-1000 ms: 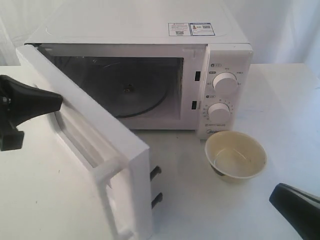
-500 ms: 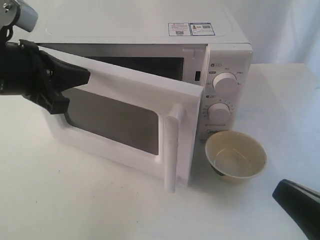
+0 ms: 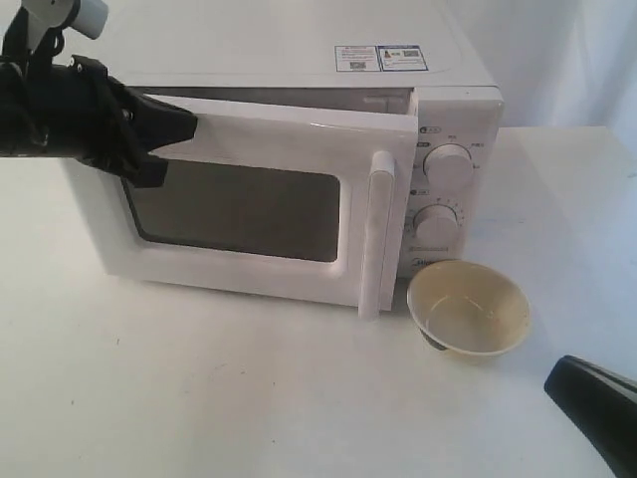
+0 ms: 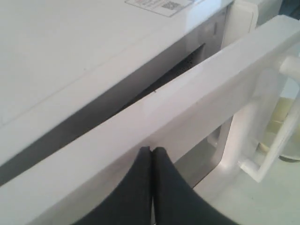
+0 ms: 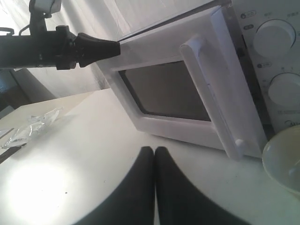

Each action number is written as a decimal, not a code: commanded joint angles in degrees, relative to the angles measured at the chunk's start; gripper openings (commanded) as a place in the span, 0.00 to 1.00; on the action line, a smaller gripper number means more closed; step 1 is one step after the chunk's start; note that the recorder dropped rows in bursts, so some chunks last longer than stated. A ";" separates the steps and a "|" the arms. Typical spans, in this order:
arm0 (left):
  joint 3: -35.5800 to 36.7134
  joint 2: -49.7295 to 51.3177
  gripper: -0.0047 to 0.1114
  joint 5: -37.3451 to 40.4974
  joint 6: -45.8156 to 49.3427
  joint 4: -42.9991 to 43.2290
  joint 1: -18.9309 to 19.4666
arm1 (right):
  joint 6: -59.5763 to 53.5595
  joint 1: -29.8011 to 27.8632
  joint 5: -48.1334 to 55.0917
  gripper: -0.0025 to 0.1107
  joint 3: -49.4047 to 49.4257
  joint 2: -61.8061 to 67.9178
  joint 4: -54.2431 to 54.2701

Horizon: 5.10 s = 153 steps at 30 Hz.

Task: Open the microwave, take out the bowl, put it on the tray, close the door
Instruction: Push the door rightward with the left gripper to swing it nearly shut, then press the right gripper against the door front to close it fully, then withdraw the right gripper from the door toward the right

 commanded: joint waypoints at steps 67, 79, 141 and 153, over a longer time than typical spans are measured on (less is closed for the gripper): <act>4.20 -55.98 0.04 33.45 -56.56 42.68 -0.26 | -36.08 47.63 -35.50 0.02 -41.32 63.22 20.71; 4.20 -55.98 0.04 33.93 -56.56 44.26 -0.26 | 12.26 56.61 -87.02 0.02 -36.68 80.93 -22.23; 4.80 -55.98 0.04 34.95 -56.69 44.26 -0.26 | 25.71 44.91 -91.81 0.02 -45.36 96.87 -31.04; 4.80 -55.98 0.04 34.36 -56.71 42.99 -0.26 | 10.97 54.77 -85.17 0.02 -35.33 73.99 -20.77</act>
